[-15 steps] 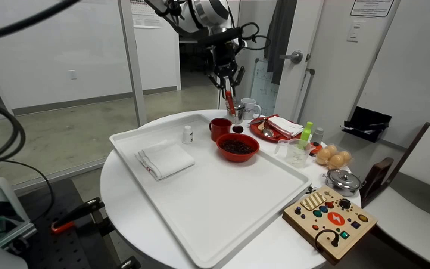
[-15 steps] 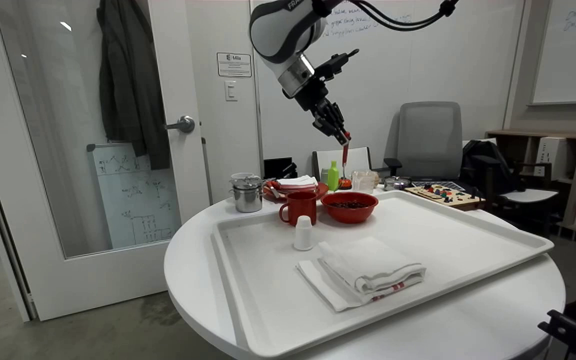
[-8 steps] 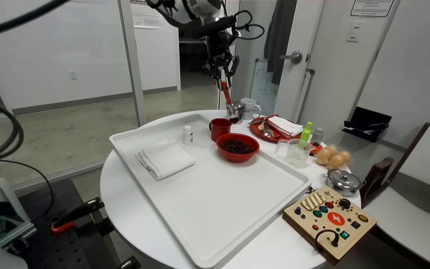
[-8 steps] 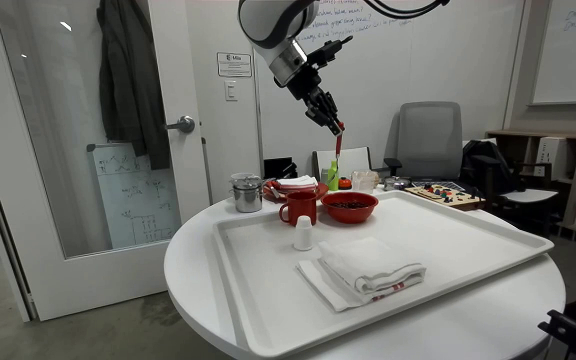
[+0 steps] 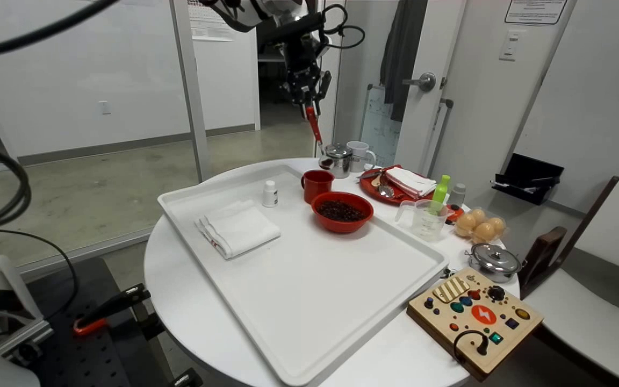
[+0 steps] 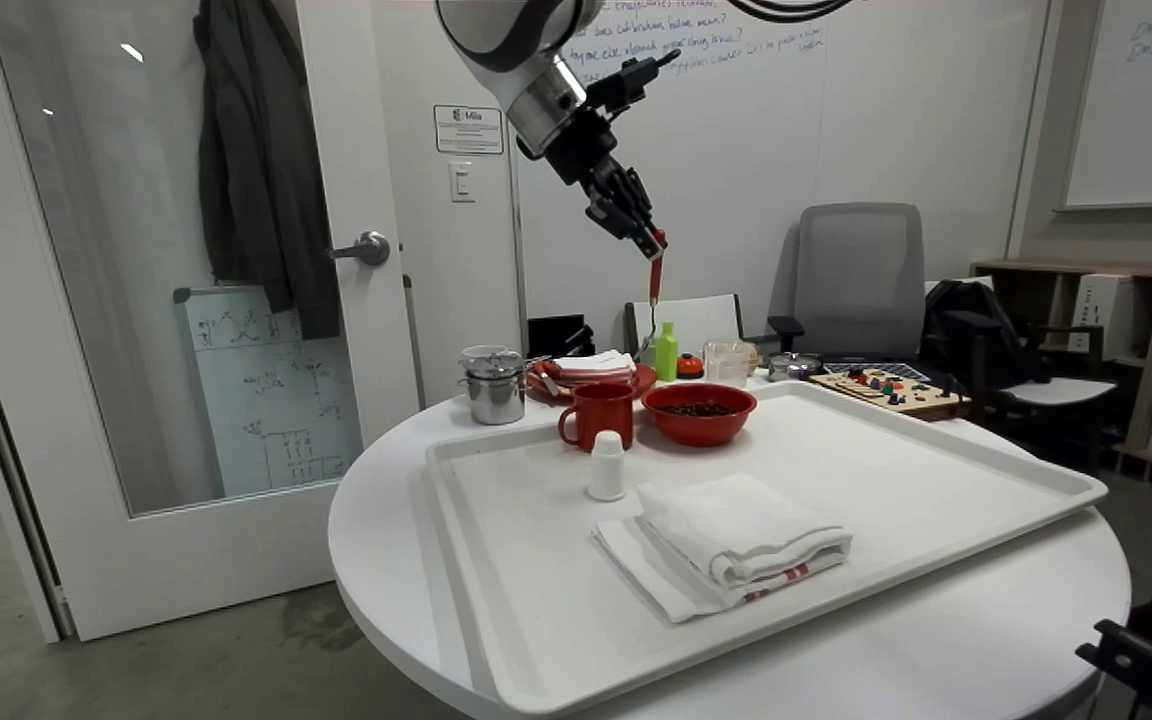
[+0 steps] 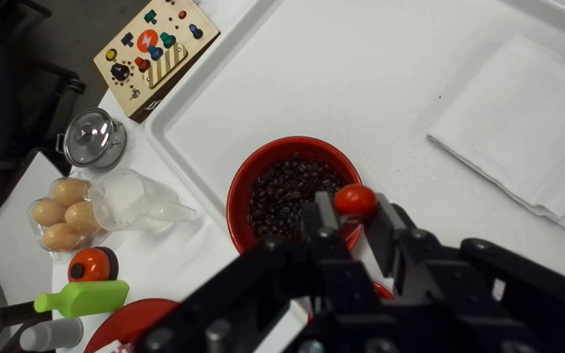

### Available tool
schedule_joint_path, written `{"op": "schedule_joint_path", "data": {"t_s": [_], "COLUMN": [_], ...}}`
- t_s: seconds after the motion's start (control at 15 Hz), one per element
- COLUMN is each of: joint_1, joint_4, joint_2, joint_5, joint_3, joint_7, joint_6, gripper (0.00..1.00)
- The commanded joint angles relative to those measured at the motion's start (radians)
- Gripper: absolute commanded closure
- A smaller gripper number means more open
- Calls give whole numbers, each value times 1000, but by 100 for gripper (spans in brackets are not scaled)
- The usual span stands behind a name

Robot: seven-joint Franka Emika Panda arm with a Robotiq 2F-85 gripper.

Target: Use the spoon to stir the contents in the orange bowl then put the spoon in the cup

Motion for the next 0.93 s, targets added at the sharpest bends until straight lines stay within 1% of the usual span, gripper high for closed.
{"op": "schedule_joint_path", "data": {"t_s": [0.0, 0.4, 0.87], "joint_1": [39, 85, 99], "joint_4": [88, 152, 218], "joint_2": [53, 134, 202], "joint_5": [-29, -41, -37], "joint_3": [-1, -9, -28], "joint_7": [-45, -51, -53], "joint_6": [-68, -63, -84], "gripper": [88, 88, 88]}}
